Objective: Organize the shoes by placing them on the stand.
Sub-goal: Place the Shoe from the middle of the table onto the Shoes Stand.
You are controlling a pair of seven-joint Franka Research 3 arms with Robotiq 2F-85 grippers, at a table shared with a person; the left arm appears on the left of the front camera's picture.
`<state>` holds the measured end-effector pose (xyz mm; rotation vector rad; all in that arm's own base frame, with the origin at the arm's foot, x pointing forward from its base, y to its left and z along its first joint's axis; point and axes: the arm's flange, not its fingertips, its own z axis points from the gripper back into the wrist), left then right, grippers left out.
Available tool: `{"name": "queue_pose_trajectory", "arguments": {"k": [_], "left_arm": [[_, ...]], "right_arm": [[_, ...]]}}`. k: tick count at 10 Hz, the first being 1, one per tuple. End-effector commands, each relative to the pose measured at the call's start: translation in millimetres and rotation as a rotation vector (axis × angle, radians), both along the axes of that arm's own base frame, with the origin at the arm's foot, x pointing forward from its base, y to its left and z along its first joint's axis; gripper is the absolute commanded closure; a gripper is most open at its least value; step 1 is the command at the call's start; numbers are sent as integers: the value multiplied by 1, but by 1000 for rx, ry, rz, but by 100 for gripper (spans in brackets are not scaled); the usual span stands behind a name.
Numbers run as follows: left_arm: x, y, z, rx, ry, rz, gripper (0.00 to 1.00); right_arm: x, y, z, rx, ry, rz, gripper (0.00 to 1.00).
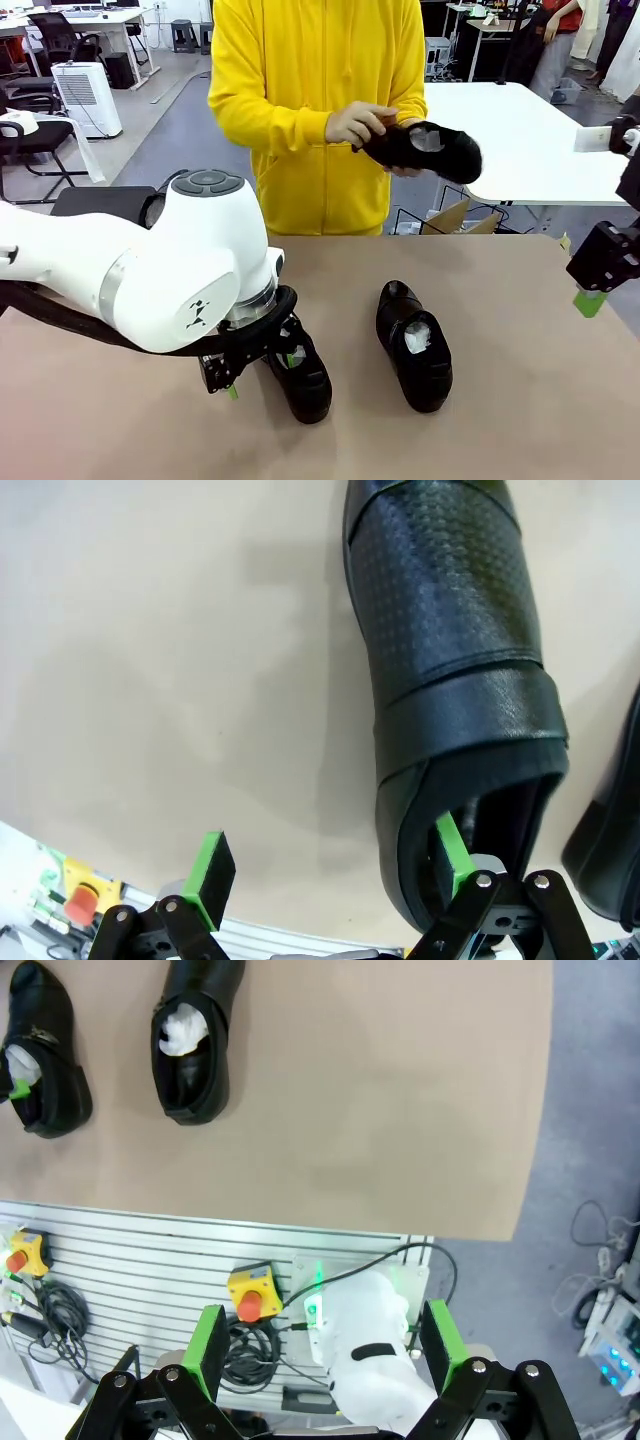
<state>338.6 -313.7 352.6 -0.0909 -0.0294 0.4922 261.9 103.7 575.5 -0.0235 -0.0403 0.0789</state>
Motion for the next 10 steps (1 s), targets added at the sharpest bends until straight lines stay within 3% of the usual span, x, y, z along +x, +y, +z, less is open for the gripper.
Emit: {"name": "queue_pose_trajectory", "arguments": {"k": [1,2,6,7,10], "left_arm": [[9,-4,-11,-8,19,12,0],[13,-3,-19,-1,48,-11,12],[18,-8,-23,19,76,-42,91],[18,-10,-24,18,72,-53,100],[17,-13,-25,14,58,-64,100]], "right_arm": [[3,0,1,13,-11,3,0],[3,0,1,13,-11,3,0],[3,0,1,13,-11,3,0],[3,0,1,13,-11,3,0],[3,0,1,13,-11,3,0]]}}
